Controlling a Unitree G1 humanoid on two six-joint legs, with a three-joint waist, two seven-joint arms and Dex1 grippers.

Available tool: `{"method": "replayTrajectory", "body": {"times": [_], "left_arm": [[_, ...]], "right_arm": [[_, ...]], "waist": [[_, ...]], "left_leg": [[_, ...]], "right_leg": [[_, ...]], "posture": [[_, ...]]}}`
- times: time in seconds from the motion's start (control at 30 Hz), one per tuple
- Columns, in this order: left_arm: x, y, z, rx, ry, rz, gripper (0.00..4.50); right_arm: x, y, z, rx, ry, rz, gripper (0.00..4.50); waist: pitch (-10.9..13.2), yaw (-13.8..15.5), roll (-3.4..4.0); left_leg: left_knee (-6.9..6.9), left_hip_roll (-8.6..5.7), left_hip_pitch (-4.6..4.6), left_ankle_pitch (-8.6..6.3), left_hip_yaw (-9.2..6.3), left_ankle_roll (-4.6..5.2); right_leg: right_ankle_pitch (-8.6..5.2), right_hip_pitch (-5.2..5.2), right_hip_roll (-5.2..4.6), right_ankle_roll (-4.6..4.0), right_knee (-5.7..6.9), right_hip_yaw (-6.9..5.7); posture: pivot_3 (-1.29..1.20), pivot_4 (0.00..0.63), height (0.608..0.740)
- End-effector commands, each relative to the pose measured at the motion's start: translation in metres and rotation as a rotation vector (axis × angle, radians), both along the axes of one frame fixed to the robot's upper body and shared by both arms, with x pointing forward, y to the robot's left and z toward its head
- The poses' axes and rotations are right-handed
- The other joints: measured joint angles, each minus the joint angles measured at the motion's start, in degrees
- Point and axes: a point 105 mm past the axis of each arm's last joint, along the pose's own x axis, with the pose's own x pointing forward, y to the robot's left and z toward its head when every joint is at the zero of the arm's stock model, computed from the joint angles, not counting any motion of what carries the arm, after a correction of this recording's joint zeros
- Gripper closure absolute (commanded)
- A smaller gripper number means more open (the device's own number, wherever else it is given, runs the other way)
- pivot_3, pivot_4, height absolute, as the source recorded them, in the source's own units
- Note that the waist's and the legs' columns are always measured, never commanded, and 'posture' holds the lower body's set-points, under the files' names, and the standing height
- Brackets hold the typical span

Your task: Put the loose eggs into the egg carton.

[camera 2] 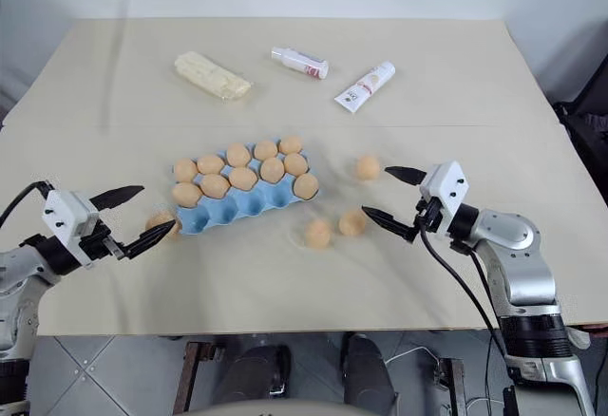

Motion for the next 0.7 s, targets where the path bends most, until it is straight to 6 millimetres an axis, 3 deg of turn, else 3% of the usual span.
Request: {"method": "replayTrajectory", "body": {"times": [0.03,0.13,0.23,0.43,0.57,0.7], "left_arm": [[-0.003,-0.004,0.01,0.003,-0.022,-0.022,0.05],[-0.002,-0.011,0.012,-0.015,-0.023,-0.057,0.05],[-0.003,-0.027,0.014,-0.038,-0.028,-0.126,0.05],[-0.008,-0.069,0.013,-0.025,-0.044,-0.322,0.05],[-0.008,-0.08,0.006,-0.005,-0.039,-0.398,0.05],[-0.004,-0.081,0.005,-0.013,-0.045,-0.409,0.05]], "right_arm": [[0.0,0.001,0.009,0.012,-0.043,-0.008,0.0],[0.001,-0.007,0.013,0.034,-0.057,-0.06,0.0],[0.0,-0.029,0.013,0.045,-0.075,-0.166,0.0],[-0.017,-0.073,-0.014,0.032,-0.027,-0.35,0.0],[-0.013,-0.077,-0.025,0.017,0.016,-0.402,0.0],[0.004,-0.063,-0.018,0.057,0.031,-0.398,0.0]], "waist": [[0.0,0.0,0.0],[0.0,0.0,0.0],[0.0,0.3,0.0],[0.0,0.9,0.0],[0.0,-0.1,0.0],[0.0,-0.8,0.01]], "left_leg": [[0.0,0.0,0.0,0.0,0.01,0.0],[0.05,0.0,0.0,0.0,0.02,0.01],[0.05,0.0,0.0,-0.01,0.02,0.0],[0.05,-0.01,-0.01,-0.04,0.08,0.03],[0.08,0.02,0.2,-0.07,0.48,0.11],[0.23,0.1,0.35,-0.17,0.64,0.35]], "right_leg": [[0.0,0.0,0.0,0.0,0.01,0.0],[0.0,0.0,0.0,0.0,0.02,0.02],[0.0,0.0,0.0,0.0,0.04,0.03],[0.02,0.04,0.01,0.03,0.06,0.04],[0.06,0.02,0.11,0.1,0.11,0.04],[0.16,0.02,0.16,0.03,0.32,0.12]], "posture": [[0.0,0.15,0.74],[0.0,0.15,0.74],[0.0,0.15,0.74],[0.0,0.15,0.74],[0.0,0.15,0.74],[0.0,0.15,0.74]]}}
